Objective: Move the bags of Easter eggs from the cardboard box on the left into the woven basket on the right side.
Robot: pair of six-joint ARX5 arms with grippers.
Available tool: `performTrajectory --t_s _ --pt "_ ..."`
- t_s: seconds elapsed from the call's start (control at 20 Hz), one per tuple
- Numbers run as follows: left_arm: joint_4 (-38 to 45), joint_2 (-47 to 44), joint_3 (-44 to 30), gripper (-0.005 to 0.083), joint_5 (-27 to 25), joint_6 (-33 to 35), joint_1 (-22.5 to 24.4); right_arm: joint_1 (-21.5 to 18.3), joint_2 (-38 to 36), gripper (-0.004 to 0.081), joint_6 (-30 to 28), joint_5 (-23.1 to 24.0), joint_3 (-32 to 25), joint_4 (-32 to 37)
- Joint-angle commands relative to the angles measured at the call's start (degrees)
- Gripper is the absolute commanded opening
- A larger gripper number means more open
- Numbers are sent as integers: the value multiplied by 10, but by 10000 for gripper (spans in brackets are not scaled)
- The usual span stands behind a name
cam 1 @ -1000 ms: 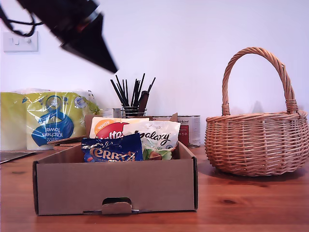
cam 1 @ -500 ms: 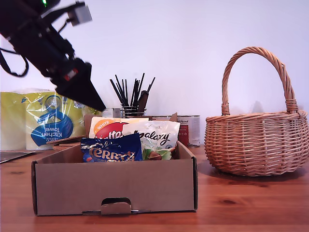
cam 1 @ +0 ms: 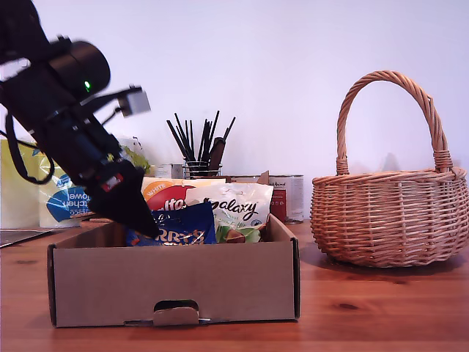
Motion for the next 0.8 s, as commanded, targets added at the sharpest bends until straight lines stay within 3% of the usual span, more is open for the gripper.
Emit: performTrajectory --t_s 0.0,0.2,0.45,0.75 --pt "-18 16 19 710 3 2 0 3 -4 -13 -2 -1 9 4" --pt "-106 27 52 706 24 -14 0 3 -4 -12 -2 -1 9 4" --pt "-203 27 69 649 111 -49 0 3 -4 -13 -2 -1 9 4" --pt "-234 27 75 601 202 -77 -9 3 -4 -12 -2 -1 9 4"
